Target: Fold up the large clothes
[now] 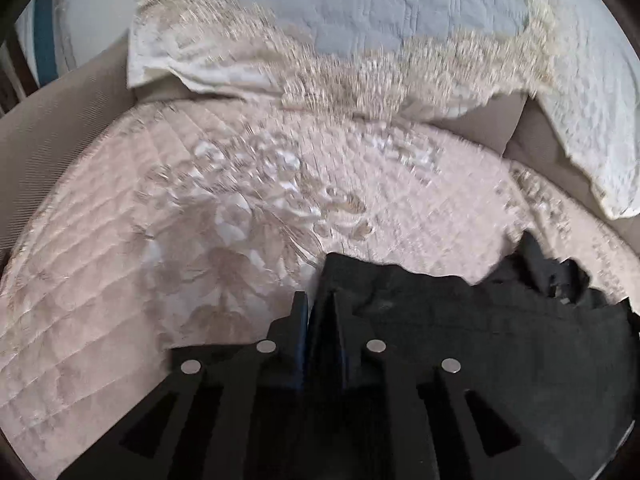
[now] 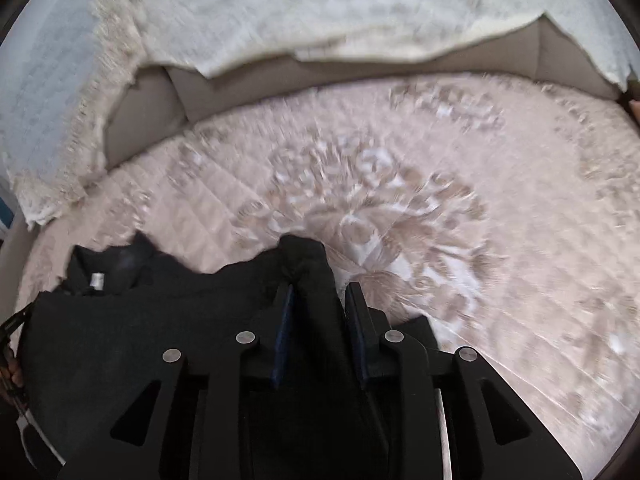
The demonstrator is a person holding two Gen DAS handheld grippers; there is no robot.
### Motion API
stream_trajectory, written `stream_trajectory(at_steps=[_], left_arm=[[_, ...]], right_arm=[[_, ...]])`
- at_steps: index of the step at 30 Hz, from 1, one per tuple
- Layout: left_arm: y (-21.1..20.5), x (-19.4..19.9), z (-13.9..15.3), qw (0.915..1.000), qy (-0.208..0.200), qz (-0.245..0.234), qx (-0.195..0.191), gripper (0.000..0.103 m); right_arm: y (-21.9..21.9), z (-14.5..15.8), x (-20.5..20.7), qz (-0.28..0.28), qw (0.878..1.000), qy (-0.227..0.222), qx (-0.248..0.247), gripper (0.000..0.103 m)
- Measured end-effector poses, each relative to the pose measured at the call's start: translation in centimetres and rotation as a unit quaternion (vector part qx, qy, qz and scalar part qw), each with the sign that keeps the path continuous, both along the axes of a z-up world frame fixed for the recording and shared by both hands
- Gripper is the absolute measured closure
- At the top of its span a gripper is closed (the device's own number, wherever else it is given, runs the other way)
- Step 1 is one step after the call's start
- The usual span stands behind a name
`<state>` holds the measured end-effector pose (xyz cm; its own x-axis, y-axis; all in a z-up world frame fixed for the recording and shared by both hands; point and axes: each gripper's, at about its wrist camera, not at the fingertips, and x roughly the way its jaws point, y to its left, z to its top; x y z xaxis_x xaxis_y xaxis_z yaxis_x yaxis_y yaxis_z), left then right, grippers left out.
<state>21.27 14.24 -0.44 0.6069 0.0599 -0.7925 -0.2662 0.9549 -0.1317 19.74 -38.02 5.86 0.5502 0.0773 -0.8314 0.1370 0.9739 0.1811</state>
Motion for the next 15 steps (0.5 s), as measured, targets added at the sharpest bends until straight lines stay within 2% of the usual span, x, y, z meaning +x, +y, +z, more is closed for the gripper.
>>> stream_trajectory(at_steps=[4, 7, 9, 11, 12, 13, 15], left_arm=[[0.4, -4.4, 3.0, 0.9993, -0.037, -0.005, -0.009, 0.088], [-0.1, -8.1, 4.4, 0.9979, -0.059, -0.017, -0.019, 0.087], [-1.0, -10.5, 4.5, 0.9967, -0.069, -0.035, -0.026, 0.080], [-2.0, -11.9, 3.5, 0.9966, -0.062, -0.050, -0.021, 0.078], [-2.3, -12.1, 2.5, 0.9972, -0.051, -0.052, -0.013, 0.078], [-2.3, -12.0, 1.1, 0.9984, -0.032, -0.046, -0.009, 0.078], [-1.4, -11.7, -1.2, 0.9987, -0.017, -0.037, -0.031, 0.080]], right_arm=[[0.5, 2.9, -5.5, -0.001, 1.000, -0.019, -0.010, 0.075], [0.9, 3.1, -9.6, -0.013, 1.000, -0.018, -0.005, 0.075], [1.0, 1.9, -11.1, -0.025, 1.000, -0.001, -0.012, 0.075], [0.5, -0.3, -11.4, -0.037, 0.999, 0.033, -0.009, 0.077], [0.2, -1.3, -11.3, -0.044, 0.998, 0.045, -0.009, 0.085], [-0.2, -2.1, -11.1, -0.051, 0.997, 0.052, -0.009, 0.088], [-0.6, -2.3, -10.8, -0.062, 0.997, 0.052, 0.001, 0.088]])
